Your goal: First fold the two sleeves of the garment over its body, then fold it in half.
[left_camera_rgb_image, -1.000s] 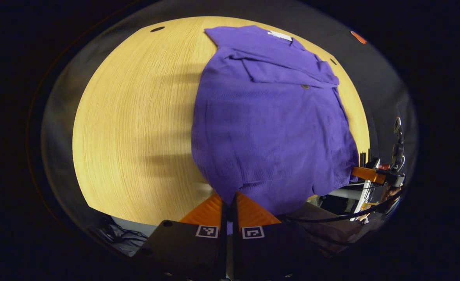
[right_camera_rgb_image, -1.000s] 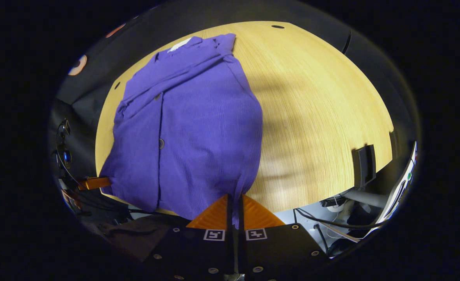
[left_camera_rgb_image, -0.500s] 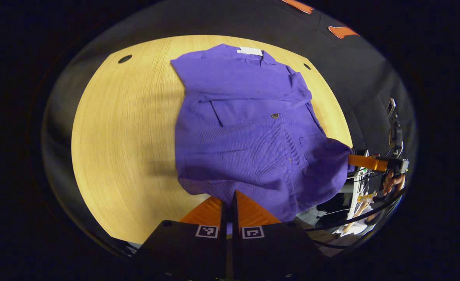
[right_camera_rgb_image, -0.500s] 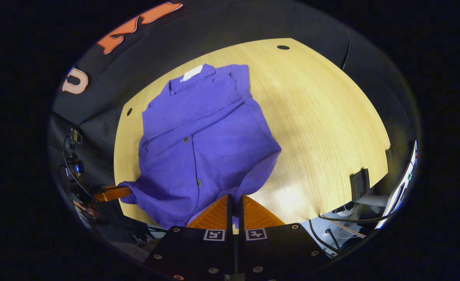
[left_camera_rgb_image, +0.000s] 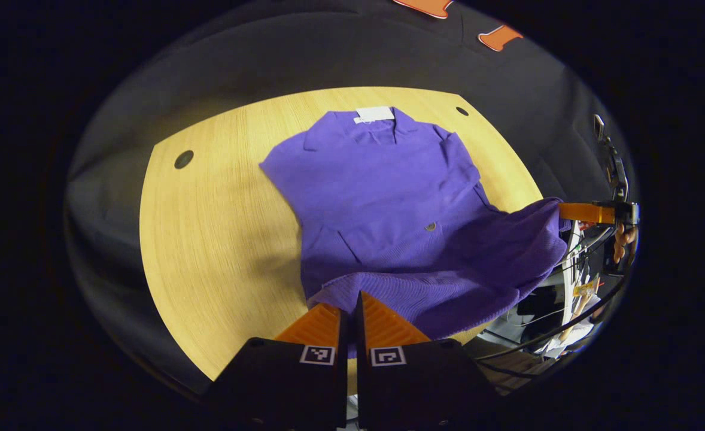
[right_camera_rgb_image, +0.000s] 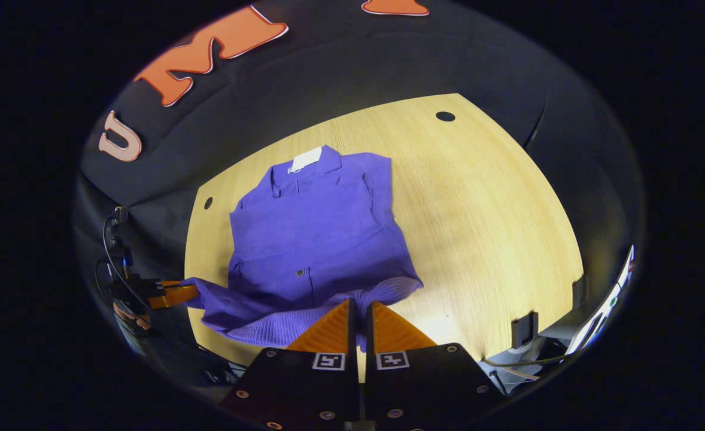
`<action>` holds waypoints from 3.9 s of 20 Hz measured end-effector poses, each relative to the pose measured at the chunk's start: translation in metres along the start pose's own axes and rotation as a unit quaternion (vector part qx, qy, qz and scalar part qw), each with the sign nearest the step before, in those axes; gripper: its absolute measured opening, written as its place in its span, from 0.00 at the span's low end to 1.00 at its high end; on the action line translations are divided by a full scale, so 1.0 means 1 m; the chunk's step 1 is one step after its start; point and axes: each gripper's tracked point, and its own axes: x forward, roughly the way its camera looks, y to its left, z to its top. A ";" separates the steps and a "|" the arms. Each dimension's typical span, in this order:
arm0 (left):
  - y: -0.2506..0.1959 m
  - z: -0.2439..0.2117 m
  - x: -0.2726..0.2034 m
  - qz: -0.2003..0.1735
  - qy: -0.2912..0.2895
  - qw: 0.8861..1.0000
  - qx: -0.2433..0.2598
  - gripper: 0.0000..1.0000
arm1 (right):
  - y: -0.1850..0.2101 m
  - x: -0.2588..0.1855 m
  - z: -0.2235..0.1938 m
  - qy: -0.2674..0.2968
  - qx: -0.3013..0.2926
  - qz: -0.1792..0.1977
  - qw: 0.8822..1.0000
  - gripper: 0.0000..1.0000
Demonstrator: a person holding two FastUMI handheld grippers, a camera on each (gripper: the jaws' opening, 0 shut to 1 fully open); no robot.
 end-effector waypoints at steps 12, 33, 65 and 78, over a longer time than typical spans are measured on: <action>0.054 0.093 0.010 0.048 -0.048 0.990 -0.127 0.07 | 0.013 0.065 0.128 -0.006 -0.028 0.087 0.996 0.04; 0.107 0.247 0.038 0.188 -0.257 0.940 -0.123 0.48 | 0.014 0.128 0.275 -0.107 0.135 0.149 0.974 0.37; -0.070 0.107 -0.211 0.109 -0.563 0.818 0.047 0.91 | 0.108 -0.095 0.144 -0.432 -0.093 0.043 0.896 0.96; -0.102 0.048 -0.224 0.103 -0.583 0.801 0.088 0.93 | 0.147 -0.145 0.083 -0.482 -0.140 0.048 0.864 0.96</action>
